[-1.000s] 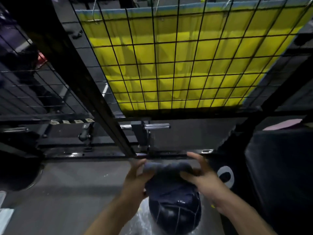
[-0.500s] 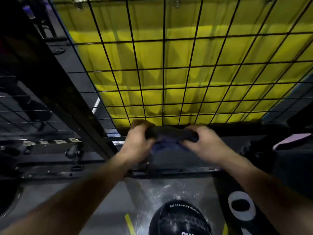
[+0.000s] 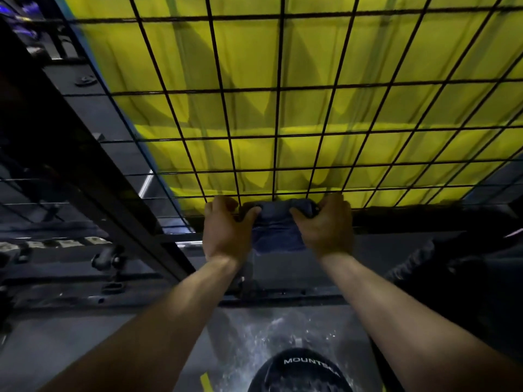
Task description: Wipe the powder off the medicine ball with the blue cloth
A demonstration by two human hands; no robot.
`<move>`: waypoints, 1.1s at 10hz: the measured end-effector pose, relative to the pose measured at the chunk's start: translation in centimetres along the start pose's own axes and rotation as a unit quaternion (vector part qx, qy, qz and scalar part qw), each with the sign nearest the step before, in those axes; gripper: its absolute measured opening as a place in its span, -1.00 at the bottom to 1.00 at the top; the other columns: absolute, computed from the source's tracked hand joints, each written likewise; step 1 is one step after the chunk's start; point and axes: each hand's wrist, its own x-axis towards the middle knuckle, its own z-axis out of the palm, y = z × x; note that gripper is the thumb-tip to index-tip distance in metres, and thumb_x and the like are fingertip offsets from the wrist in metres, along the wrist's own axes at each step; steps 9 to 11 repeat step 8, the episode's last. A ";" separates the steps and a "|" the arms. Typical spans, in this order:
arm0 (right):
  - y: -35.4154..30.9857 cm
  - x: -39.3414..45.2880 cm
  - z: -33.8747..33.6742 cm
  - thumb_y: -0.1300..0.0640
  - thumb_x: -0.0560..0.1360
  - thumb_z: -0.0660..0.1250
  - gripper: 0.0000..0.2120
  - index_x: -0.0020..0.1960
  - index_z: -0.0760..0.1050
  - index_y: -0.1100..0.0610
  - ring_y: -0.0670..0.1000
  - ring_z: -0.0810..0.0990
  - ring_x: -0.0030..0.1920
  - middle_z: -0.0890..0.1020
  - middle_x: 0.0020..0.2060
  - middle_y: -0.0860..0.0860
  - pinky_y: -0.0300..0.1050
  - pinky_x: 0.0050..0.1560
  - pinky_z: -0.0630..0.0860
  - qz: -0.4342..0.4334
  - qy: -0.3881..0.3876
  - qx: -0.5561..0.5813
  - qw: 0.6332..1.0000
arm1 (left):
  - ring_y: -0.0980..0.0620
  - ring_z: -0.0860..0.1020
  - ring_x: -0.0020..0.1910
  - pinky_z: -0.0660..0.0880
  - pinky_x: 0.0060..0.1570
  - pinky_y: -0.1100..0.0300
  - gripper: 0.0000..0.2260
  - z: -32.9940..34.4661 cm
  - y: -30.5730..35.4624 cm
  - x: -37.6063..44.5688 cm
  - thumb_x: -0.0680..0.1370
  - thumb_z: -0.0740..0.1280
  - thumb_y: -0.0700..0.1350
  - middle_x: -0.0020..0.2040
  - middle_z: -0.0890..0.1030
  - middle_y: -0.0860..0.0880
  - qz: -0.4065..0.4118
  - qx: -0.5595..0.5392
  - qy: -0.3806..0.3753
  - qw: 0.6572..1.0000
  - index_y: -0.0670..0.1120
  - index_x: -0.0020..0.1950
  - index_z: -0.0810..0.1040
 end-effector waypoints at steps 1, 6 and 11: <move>0.3 0.2 -0.3 0.02 0.44 0.63 -0.60 0.02 0.45 0.14 0.25 0.55 0.02 0.46 0.01 0.10 0.04 -0.14 0.40 -0.090 0.031 -0.038 0.995 | -0.18 0.56 0.05 0.53 -0.01 -0.01 -0.78 -0.9 -0.8 -1.2 0.56 0.45 -0.10 0.16 0.54 -0.11 0.278 0.086 0.016 0.957 -0.11 0.18 0.62; 8.2 -2.2 0.0 -0.20 0.62 0.32 -0.15 0.71 0.10 0.21 0.15 0.03 0.72 0.10 0.72 0.12 0.22 0.65 0.14 -0.456 -0.081 -0.297 0.835 | -0.05 -0.09 0.71 0.15 0.63 -0.08 -0.19 0.2 -6.3 -2.1 0.64 0.27 0.16 0.73 -0.08 -0.09 0.430 0.339 -0.185 0.816 -0.14 0.72 -0.06; 6.6 -1.9 -0.6 -0.02 0.52 0.44 -0.16 0.70 0.18 0.17 0.17 0.15 0.69 0.19 0.70 0.09 0.23 0.61 0.06 -0.452 -0.073 -0.324 0.828 | -0.09 0.02 0.70 0.19 0.60 -0.17 -0.32 -0.9 -5.0 -2.3 0.63 0.21 0.03 0.72 0.07 -0.10 0.446 0.314 -0.168 0.821 -0.16 0.70 0.11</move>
